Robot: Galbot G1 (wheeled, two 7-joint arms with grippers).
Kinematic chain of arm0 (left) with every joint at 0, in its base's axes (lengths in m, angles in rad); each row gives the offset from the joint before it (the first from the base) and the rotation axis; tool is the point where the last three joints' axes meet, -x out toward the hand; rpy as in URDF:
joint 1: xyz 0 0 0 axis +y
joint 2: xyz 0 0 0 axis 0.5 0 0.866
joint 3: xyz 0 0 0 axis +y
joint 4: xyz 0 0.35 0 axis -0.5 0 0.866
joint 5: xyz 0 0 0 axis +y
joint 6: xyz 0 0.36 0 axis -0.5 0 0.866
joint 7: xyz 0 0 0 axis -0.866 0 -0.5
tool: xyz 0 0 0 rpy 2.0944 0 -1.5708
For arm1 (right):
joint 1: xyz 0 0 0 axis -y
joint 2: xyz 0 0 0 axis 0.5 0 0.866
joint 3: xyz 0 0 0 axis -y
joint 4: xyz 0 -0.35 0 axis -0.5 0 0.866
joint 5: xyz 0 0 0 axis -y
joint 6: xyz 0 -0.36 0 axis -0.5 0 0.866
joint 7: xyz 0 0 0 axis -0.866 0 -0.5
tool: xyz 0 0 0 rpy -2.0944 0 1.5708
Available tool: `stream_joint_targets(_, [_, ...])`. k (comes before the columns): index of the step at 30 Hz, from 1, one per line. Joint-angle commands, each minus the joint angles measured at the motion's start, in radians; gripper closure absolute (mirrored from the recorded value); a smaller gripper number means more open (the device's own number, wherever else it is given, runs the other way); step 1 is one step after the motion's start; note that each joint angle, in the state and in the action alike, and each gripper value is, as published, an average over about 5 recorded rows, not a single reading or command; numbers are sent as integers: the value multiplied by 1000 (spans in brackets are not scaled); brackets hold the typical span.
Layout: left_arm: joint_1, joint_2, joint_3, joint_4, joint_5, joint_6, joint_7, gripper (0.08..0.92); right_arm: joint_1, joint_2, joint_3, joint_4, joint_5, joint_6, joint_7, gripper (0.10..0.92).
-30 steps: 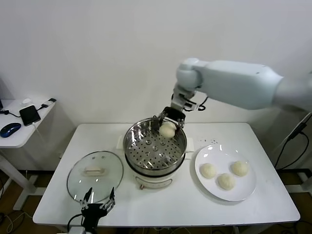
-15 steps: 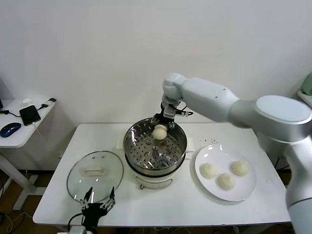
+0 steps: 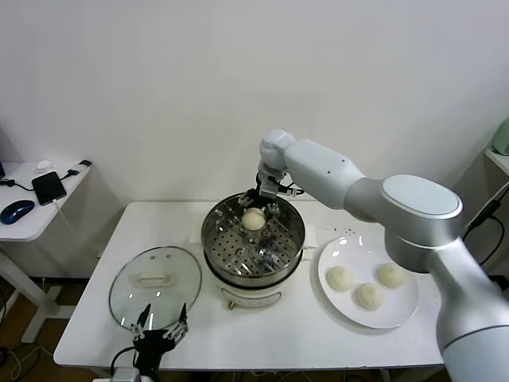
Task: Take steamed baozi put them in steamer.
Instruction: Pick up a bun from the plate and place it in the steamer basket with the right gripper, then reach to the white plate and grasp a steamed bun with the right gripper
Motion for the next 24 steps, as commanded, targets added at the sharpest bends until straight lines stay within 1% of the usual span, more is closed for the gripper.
stream_joint_targets(1, [5, -6, 10, -8, 8, -2, 3, 177, 113, -58, -86, 75, 271, 49, -110, 203])
stream_joint_targets(3, [7, -8, 15, -9, 12, -3, 5, 177, 197, -99, -164, 111, 428, 43, -151, 202])
stream_joint_targets(5, [9, -10, 19, -10, 15, -4, 6, 177, 290, -150, -267, 165, 592, 3, -174, 202])
stream_joint_targets(7, [9, -11, 21, -10, 16, -4, 6, 177, 382, -220, -394, 238, 745, -97, -172, 203])
stream_joint_targets(9, [8, -10, 21, -10, 17, -4, 6, 177, 457, -306, -503, 318, 826, -241, -156, 203])
stream_joint_targets(11, [7, -9, 21, -9, 16, -4, 6, 177, 517, -388, -582, 391, 853, -389, -134, 203])
stream_joint_targets(14, [3, -5, 20, -6, 14, -4, 6, 177, 578, -497, -675, 466, 816, -565, -89, 202])
stream_joint_targets(19, [-7, -1, 20, 2, 10, 0, 7, 177, 632, -632, -795, 583, 773, -714, -39, 203])
stream_joint_targets(24, [-15, 0, 19, 7, 8, 2, 8, 177, 662, -698, -884, 729, 819, -873, 1, 203])
